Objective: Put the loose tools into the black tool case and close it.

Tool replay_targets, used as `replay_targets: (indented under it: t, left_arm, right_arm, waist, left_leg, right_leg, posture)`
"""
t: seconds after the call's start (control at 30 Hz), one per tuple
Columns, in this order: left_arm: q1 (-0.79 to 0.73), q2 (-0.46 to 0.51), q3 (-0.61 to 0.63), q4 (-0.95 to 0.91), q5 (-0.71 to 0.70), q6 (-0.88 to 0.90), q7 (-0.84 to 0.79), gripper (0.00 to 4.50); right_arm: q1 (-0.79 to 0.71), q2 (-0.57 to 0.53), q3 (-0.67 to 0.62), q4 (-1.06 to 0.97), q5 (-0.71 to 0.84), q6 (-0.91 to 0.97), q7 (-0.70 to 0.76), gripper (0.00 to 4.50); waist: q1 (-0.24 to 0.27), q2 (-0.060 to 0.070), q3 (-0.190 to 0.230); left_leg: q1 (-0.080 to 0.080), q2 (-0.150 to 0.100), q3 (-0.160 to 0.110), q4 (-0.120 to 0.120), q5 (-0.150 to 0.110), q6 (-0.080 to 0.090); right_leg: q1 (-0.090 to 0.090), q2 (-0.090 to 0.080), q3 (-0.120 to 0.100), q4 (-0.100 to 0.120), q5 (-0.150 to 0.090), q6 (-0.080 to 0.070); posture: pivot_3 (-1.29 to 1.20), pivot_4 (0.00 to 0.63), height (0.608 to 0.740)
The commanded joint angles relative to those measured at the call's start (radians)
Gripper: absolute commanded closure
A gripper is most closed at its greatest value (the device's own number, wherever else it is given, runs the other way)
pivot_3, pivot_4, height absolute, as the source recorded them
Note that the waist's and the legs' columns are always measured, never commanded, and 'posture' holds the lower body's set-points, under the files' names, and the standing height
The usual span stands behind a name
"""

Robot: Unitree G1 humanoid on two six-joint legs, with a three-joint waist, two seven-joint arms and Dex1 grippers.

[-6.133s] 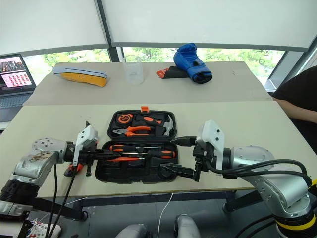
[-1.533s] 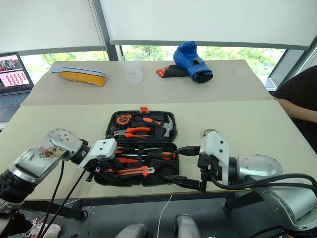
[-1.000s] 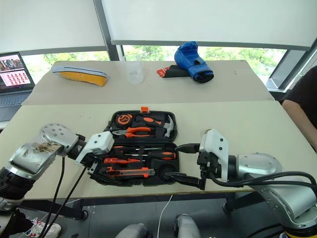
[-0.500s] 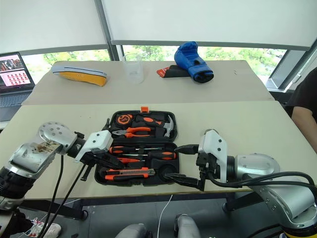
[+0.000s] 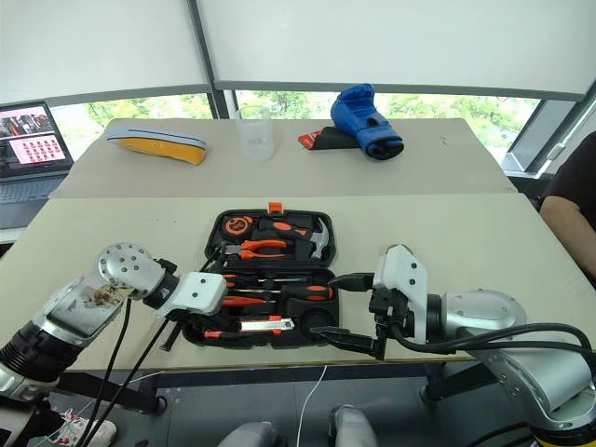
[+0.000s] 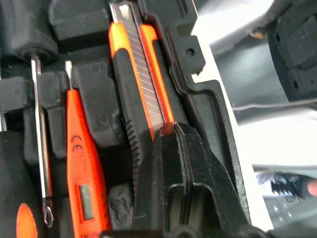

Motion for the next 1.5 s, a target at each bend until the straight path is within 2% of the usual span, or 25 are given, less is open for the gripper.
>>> replay_targets:
  t: [0.03, 0.4, 0.77, 0.93, 1.03, 1.13, 1.23, 1.37, 1.5]
  left_arm:
    - [-0.010, -0.013, 0.037, 0.030, -0.064, 0.035, -0.034, 4.46]
    - [-0.058, -0.069, 0.035, 0.057, -0.049, 0.032, 0.006, 4.46]
    - [-0.049, -0.118, -0.051, 0.215, 0.146, -0.168, 0.089, 4.46]
    - [-0.009, -0.116, -0.052, 0.168, 0.112, -0.158, 0.063, 4.46]
    - [-0.006, -0.120, -0.001, 0.118, 0.035, -0.078, 0.059, 4.46]
    - [-0.022, -0.105, 0.108, 0.043, -0.139, 0.105, 0.026, 3.83]
    - [-0.047, -0.077, 0.221, 0.000, -0.299, 0.247, 0.001, 2.71]
    - [-0.090, -0.106, 0.329, 0.019, -0.378, 0.299, 0.077, 1.23]
    - [-0.137, -0.149, 0.345, 0.046, -0.416, 0.334, 0.114, 0.03]
  right_arm:
    - [0.000, -0.009, -0.036, -0.014, 0.007, -0.016, 0.001, 0.00]
    - [-0.005, -0.009, -0.033, -0.015, 0.006, -0.017, 0.002, 0.00]
    - [0.003, -0.008, -0.037, -0.025, 0.012, -0.012, -0.008, 0.00]
    - [0.001, -0.002, -0.037, -0.025, 0.015, -0.009, -0.018, 0.00]
    - [0.003, -0.001, -0.038, -0.025, 0.015, -0.009, -0.025, 0.00]
    - [0.021, -0.012, -0.064, -0.016, 0.019, -0.006, -0.030, 0.00]
    - [0.043, -0.037, -0.122, 0.027, 0.017, 0.009, -0.030, 0.00]
    - [-0.017, -0.069, -0.143, 0.213, -0.046, 0.016, -0.047, 0.00]
    - [-0.154, -0.068, -0.034, 0.456, -0.196, -0.029, -0.063, 0.00]
  waist:
    - [-0.002, 0.000, 0.000]
    - [-0.003, 0.000, 0.000]
    - [0.014, 0.000, -0.001]
    - [0.018, 0.001, -0.001]
    - [0.018, 0.001, -0.001]
    - [0.017, 0.001, -0.001]
    - [0.014, 0.000, 0.000]
    - [0.007, 0.000, 0.000]
    - [-0.001, 0.000, 0.000]
  left_leg:
    - [0.000, 0.000, 0.000, 0.000, 0.000, 0.000]
    - [-0.004, 0.000, 0.000, 0.003, 0.000, 0.000]
    - [-0.003, 0.000, 0.000, 0.004, 0.000, 0.000]
    - [-0.002, 0.000, 0.000, 0.005, 0.000, -0.001]
    - [-0.001, 0.001, 0.000, 0.005, 0.001, -0.001]
    - [-0.002, 0.001, 0.000, 0.005, 0.001, -0.001]
    - [-0.008, 0.001, -0.001, 0.007, 0.001, -0.001]
    - [-0.009, -0.001, -0.001, 0.009, 0.000, 0.000]
    - [-0.009, -0.002, 0.000, 0.009, 0.000, 0.000]
  right_leg:
    - [0.000, 0.000, 0.000, 0.000, 0.000, 0.000]
    - [-0.003, 0.000, -0.001, 0.000, 0.000, 0.000]
    - [0.000, -0.001, 0.000, 0.000, 0.001, 0.001]
    - [0.001, -0.001, 0.001, 0.000, -0.001, 0.004]
    - [0.001, 0.000, 0.001, 0.000, -0.002, 0.007]
    - [0.000, 0.000, 0.001, 0.000, -0.001, 0.005]
    - [-0.006, 0.002, 0.000, 0.001, 0.001, 0.001]
    - [-0.007, 0.001, -0.003, 0.001, 0.001, 0.001]
    - [-0.006, 0.000, -0.002, 0.000, 0.002, 0.002]
  posture:
    - [0.00, 0.150, 0.731]
    - [0.00, 0.150, 0.731]
    - [0.00, 0.150, 0.731]
    - [0.00, 0.150, 0.731]
    - [0.00, 0.150, 0.731]
    - [0.00, 0.150, 0.731]
    - [0.00, 0.150, 0.731]
    - [0.00, 0.150, 0.731]
    - [0.00, 0.150, 0.731]
